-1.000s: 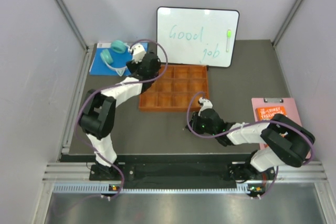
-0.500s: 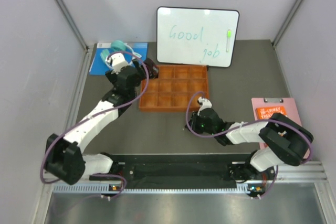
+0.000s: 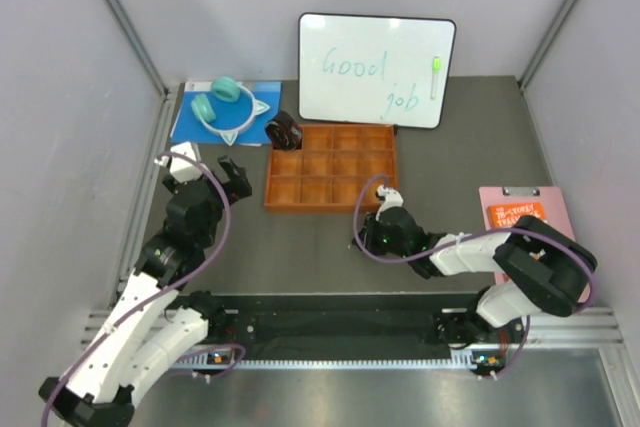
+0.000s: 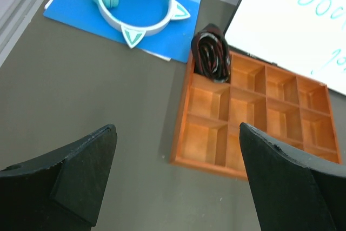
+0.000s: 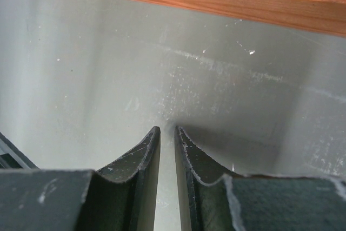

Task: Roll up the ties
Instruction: Reset both arms

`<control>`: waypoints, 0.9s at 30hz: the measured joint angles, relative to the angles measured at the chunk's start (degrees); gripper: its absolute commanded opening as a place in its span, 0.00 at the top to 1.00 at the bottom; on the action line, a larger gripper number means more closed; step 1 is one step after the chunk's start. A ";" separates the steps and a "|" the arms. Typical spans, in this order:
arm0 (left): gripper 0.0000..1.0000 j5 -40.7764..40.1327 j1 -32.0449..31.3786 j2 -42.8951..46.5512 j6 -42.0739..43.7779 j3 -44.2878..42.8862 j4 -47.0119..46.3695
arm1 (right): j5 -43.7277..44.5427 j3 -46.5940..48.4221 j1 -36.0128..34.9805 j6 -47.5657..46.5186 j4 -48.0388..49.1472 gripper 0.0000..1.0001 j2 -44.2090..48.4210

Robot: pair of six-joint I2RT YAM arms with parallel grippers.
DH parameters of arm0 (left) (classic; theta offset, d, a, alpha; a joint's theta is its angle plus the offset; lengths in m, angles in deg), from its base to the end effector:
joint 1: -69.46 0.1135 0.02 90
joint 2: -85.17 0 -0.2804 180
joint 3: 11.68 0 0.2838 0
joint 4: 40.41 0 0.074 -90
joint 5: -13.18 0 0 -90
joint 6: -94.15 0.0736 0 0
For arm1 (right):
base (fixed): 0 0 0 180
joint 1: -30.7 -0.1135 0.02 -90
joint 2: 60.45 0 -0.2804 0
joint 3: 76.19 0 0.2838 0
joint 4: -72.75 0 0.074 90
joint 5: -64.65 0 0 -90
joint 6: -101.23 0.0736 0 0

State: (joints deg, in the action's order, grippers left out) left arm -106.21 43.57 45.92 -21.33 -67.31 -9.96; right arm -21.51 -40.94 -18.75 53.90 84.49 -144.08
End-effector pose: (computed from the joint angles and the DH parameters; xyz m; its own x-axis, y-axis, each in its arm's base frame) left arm 0.2039 -0.0588 0.3374 -0.1769 -0.3308 -0.9270 -0.1372 0.9409 -0.3096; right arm 0.1960 0.2215 0.0920 -0.7754 0.1339 -0.6171 -0.2688 0.8143 0.5145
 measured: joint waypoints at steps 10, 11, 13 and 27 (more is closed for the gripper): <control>0.01 2.23 0.00 14.34 0.13 7.43 9.97 | 2.47 -0.94 -2.32 0.04 -3.13 0.42 4.04; 0.01 2.75 0.00 15.32 0.22 7.65 10.49 | 2.51 -0.85 -2.43 0.00 -4.22 0.40 5.05; 0.01 3.34 0.00 16.72 0.66 7.65 10.67 | 3.02 -0.52 -2.54 -0.17 -7.23 0.38 6.84; 0.01 4.24 0.00 18.47 3.04 7.61 12.59 | 19.12 4.48 -3.39 -10.23 -39.63 0.01 42.51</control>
State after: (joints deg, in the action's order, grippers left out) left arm -101.97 43.57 64.39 -18.29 -59.70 2.63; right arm -2.39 -36.46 -22.13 43.67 44.86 -101.57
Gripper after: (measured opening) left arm 0.991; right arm 0.990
